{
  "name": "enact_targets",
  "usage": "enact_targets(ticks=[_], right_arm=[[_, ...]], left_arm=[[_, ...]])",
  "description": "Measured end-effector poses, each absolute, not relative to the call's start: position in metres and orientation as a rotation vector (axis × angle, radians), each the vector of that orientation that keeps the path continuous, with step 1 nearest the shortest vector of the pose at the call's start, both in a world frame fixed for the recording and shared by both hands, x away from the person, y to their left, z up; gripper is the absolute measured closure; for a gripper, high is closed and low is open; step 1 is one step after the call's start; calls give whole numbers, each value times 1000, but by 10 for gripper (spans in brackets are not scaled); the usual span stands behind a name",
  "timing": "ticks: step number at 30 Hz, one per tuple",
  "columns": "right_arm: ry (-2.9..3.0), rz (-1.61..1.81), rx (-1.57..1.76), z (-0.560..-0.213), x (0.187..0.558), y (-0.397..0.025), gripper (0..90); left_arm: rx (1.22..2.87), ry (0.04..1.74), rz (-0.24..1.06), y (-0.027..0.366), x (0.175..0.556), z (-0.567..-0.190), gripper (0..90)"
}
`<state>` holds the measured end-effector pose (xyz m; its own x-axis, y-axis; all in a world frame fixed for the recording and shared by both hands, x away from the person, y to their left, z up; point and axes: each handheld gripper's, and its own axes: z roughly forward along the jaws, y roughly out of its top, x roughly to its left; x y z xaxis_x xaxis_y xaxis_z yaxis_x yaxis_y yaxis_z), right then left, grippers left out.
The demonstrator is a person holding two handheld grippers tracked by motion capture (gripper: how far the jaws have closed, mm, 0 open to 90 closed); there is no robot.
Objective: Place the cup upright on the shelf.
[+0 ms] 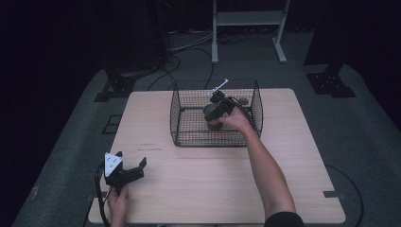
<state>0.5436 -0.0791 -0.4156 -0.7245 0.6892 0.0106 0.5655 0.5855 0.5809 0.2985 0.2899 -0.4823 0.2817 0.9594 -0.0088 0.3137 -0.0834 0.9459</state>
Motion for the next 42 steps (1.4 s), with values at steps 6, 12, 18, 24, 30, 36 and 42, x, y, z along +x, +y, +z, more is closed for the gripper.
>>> enact_targets(ticks=[6, 12, 18, 24, 30, 36, 42], right_arm=[[2595, 855, 1047, -415, 544, -79, 92], [2587, 878, 1043, -414, 544, -80, 92], [2551, 940, 1057, -405, 542, -85, 91], [2512, 989, 1064, -392, 537, -91, 91], [2483, 1072, 1057, -372, 526, -99, 93], [2482, 1168, 1004, -353, 509, -107, 94], [2479, 1212, 995, -342, 495, -115, 96]], left_arm=[[1595, 1203, 848, 290, 299, -482, 0], [1600, 1204, 848, 290, 300, -482, 0], [1605, 1201, 847, 290, 300, -482, 0], [1610, 1196, 849, 289, 298, -482, 0], [1609, 1199, 851, 289, 298, -482, 0], [1615, 1197, 851, 289, 297, -482, 0], [1618, 1194, 855, 288, 297, -482, 0]])
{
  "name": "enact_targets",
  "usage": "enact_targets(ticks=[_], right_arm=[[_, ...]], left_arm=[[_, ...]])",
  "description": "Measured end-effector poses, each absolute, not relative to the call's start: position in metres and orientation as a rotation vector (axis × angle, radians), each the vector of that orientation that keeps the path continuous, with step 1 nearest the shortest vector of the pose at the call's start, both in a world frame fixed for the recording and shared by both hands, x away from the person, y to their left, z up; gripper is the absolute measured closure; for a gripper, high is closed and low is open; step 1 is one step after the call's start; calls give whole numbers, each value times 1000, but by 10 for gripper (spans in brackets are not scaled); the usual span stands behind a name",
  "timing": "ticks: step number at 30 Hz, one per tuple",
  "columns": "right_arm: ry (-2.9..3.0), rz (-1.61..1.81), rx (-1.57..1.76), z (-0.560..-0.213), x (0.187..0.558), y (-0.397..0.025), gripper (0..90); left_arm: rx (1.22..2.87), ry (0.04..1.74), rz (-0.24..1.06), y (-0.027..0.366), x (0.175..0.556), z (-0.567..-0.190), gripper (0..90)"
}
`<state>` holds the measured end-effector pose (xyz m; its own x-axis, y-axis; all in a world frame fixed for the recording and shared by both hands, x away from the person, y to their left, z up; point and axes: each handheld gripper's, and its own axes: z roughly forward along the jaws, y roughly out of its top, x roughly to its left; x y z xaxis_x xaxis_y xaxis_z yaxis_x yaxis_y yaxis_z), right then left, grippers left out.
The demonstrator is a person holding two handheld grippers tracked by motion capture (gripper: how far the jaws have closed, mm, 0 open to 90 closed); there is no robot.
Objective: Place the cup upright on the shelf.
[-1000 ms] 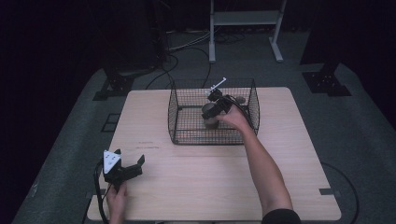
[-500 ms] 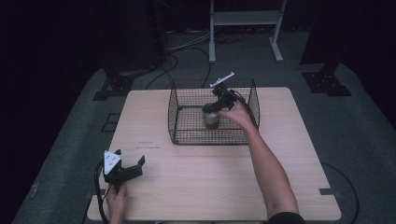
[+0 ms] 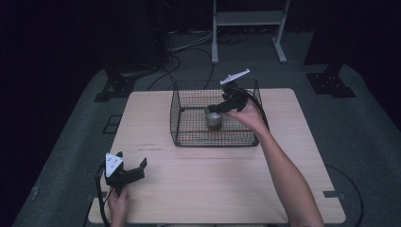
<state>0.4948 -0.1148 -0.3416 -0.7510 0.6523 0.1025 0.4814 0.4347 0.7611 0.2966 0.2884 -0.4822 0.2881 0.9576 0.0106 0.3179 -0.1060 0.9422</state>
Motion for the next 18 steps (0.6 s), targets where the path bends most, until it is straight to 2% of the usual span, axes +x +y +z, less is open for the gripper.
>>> enact_targets(ticks=[18], right_arm=[[2479, 1276, 981, -329, 461, -147, 98]], left_arm=[[1622, 1192, 860, 288, 297, -482, 0]])
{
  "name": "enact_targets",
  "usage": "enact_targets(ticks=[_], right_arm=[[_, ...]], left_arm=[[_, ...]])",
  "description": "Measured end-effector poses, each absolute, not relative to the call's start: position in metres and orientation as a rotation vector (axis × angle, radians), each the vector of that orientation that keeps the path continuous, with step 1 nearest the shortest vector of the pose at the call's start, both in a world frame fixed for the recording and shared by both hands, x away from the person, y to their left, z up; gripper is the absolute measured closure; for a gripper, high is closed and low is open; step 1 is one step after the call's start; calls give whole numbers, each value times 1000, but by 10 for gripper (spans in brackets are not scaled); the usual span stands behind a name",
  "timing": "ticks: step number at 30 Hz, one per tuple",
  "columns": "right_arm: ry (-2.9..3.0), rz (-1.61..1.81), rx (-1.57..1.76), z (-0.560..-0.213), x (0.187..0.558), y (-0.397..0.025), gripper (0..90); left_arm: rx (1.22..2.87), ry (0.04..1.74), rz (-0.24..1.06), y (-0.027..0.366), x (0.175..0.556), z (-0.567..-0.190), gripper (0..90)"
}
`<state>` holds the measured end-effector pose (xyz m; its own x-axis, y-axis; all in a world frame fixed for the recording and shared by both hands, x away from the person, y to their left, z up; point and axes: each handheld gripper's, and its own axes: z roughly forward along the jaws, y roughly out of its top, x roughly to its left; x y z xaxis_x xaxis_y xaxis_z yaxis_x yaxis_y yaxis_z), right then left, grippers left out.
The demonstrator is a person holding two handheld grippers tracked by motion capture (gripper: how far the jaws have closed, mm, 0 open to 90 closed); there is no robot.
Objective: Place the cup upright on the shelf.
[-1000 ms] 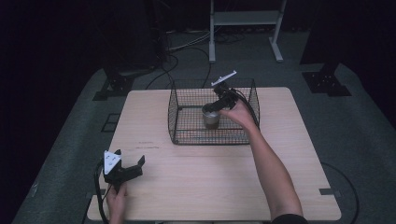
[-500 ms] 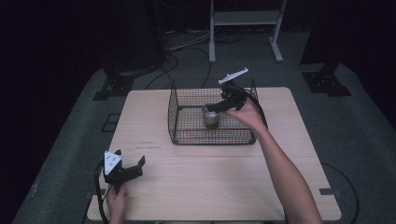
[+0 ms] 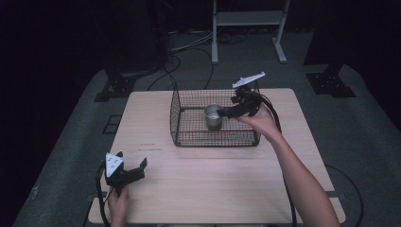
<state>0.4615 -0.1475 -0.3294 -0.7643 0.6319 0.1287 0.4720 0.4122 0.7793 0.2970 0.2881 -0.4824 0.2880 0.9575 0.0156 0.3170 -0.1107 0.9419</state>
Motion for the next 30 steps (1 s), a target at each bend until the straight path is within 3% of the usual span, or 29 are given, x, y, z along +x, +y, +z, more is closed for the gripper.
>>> enact_targets(ticks=[30], right_arm=[[2470, 1356, 915, -338, 401, -192, 132]], left_arm=[[1629, 1192, 870, 286, 297, -483, 0]])
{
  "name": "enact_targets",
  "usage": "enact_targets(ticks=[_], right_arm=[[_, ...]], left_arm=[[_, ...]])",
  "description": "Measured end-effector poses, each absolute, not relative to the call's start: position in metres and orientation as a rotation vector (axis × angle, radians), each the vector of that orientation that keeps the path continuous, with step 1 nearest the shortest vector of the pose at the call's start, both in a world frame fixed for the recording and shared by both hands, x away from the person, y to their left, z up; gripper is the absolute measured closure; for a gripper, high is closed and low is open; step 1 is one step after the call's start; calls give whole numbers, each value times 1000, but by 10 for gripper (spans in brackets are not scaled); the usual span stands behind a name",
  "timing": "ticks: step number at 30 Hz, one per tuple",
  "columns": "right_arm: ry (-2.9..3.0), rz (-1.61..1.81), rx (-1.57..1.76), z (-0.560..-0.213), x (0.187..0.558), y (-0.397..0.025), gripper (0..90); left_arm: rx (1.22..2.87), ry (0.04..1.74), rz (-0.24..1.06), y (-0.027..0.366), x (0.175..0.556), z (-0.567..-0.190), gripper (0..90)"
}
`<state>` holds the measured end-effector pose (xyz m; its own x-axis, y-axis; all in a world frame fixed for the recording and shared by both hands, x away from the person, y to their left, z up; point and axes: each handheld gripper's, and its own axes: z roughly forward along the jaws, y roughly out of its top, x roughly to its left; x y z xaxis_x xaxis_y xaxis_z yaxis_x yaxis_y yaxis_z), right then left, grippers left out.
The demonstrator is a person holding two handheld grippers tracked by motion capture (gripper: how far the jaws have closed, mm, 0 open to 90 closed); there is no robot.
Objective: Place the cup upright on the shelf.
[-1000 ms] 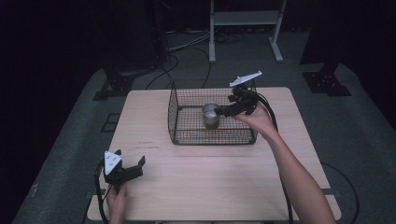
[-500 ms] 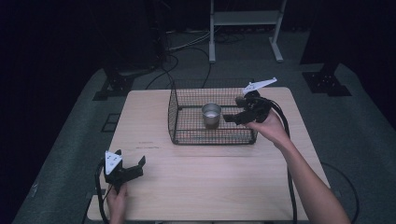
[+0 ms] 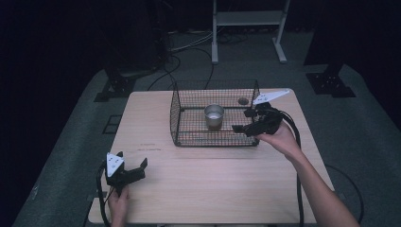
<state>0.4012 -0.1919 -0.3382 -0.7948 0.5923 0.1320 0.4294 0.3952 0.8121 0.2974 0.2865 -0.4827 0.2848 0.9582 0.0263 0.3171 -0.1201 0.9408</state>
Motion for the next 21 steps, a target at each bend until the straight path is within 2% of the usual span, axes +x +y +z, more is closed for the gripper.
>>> enact_targets(ticks=[21], right_arm=[[2449, 1378, 953, -360, 383, -214, 133]], left_arm=[[1631, 1192, 870, 286, 297, -483, 0]])
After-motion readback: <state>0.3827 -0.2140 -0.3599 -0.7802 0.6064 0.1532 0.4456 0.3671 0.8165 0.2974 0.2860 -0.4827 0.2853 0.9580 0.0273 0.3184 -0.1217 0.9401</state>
